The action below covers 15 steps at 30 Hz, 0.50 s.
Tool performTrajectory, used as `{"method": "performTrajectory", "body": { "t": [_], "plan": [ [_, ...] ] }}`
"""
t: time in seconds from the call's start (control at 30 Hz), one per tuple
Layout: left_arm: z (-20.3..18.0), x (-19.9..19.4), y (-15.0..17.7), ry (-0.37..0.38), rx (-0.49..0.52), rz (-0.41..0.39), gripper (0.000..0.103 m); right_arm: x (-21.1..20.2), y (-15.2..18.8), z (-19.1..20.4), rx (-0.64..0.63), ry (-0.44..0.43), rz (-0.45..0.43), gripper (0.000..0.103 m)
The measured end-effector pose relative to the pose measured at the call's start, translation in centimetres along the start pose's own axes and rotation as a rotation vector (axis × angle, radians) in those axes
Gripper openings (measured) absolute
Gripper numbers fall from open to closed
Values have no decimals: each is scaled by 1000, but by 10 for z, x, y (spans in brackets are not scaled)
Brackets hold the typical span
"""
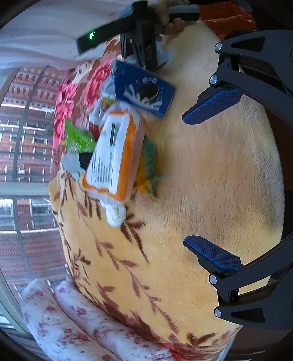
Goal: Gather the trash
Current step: 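Grasp the white drink pouch with the right tool while the left tool grasps the blue carton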
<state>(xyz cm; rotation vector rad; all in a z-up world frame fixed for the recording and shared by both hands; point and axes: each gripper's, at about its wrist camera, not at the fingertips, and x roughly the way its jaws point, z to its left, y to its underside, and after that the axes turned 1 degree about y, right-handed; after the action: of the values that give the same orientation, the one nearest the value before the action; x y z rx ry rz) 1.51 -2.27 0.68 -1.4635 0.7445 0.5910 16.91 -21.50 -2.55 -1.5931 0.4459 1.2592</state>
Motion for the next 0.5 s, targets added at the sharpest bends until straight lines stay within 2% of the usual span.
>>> {"method": "performTrajectory", "body": {
  "t": [0.03, 0.13, 0.3, 0.4, 0.5],
  "plan": [
    [-3, -1, 1, 9, 9, -4, 97, -1, 1, 1, 5, 5, -9, 45],
    [-15, -5, 2, 39, 39, -14, 97, -8, 6, 5, 15, 23, -41, 36],
    [-40, -7, 1, 114, 71, -31, 97, -37, 30, -1, 107, 38, -131, 35],
    [-59, -3, -5, 153, 104, -63, 97, -66, 54, -10, 199, 37, -205, 35],
    [-71, 15, -17, 164, 97, -44, 97, -93, 85, -12, 256, 83, -262, 35]
  ]
}}
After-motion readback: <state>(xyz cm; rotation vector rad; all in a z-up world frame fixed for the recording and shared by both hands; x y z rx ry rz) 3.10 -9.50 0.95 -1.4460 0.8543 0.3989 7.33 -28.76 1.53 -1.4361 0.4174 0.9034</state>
